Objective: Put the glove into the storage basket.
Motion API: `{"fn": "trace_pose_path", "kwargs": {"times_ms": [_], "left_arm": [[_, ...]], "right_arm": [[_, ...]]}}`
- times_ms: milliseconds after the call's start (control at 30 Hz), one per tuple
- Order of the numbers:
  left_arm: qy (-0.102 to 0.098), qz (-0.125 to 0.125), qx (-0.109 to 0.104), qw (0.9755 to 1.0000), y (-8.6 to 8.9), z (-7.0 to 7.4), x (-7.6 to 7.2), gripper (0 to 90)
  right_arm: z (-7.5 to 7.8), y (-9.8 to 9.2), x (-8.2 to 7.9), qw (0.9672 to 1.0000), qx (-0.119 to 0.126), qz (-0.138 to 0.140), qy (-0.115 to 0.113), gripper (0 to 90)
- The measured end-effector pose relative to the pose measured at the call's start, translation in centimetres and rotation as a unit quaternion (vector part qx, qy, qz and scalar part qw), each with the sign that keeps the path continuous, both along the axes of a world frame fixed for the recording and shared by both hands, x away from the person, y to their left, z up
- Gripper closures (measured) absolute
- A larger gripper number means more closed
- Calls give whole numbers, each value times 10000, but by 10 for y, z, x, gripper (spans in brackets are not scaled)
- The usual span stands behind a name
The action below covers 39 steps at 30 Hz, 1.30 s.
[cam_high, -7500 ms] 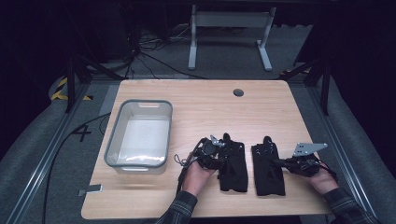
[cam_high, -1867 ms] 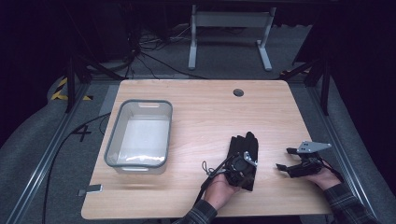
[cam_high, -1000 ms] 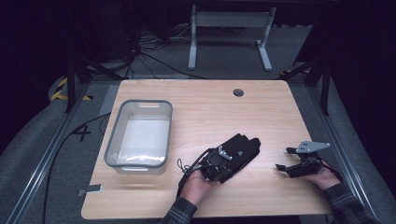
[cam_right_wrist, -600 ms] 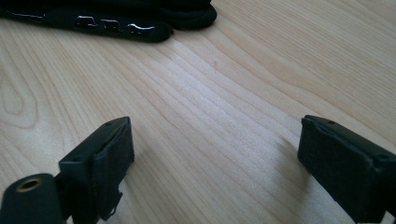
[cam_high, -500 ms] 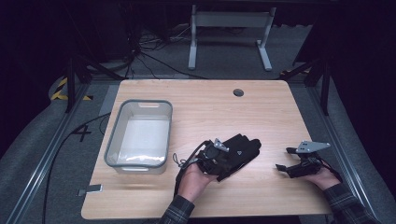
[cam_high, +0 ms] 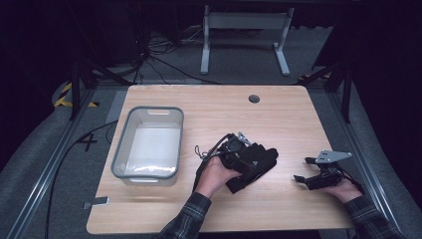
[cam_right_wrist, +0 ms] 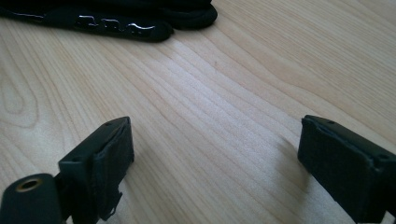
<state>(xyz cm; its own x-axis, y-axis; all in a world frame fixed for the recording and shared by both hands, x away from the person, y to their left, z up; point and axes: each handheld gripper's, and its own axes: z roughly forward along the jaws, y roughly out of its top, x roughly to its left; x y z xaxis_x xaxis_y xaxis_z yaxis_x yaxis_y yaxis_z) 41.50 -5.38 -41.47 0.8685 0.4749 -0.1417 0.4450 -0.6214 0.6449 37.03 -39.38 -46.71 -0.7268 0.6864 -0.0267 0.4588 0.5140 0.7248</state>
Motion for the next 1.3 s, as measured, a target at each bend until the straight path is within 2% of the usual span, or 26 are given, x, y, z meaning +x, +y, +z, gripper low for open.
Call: {"fn": "trace_pose_path", "kwargs": {"times_ms": [133, 367, 700, 767, 933, 1100, 1300], "left_arm": [[-41, 16, 94, 9999, -5, -5, 5, 170], [3, 14, 352, 9994, -11, -19, 8, 151], [-154, 55, 677, 9976, -18, -29, 8, 122], [-160, 34, 818, 9965, -19, -32, 8, 113], [-74, -15, 793, 9968, -18, -34, 8, 130], [36, -64, 672, 9977, -16, -37, 7, 169], [-4, -195, 669, 9976, -16, -34, 3, 325]], "right_arm": [[0, 0, 0, 10000, 1, -1, -1, 111], [0, 0, 0, 10000, 2, -2, -1, 111], [0, 0, 0, 10000, 1, -1, -1, 111], [0, 0, 0, 10000, 1, 0, -1, 111], [0, 0, 0, 10000, 1, -1, -2, 111], [0, 0, 0, 10000, 1, 1, 2, 110], [0, 0, 0, 10000, 1, 0, 8, 110]]}}
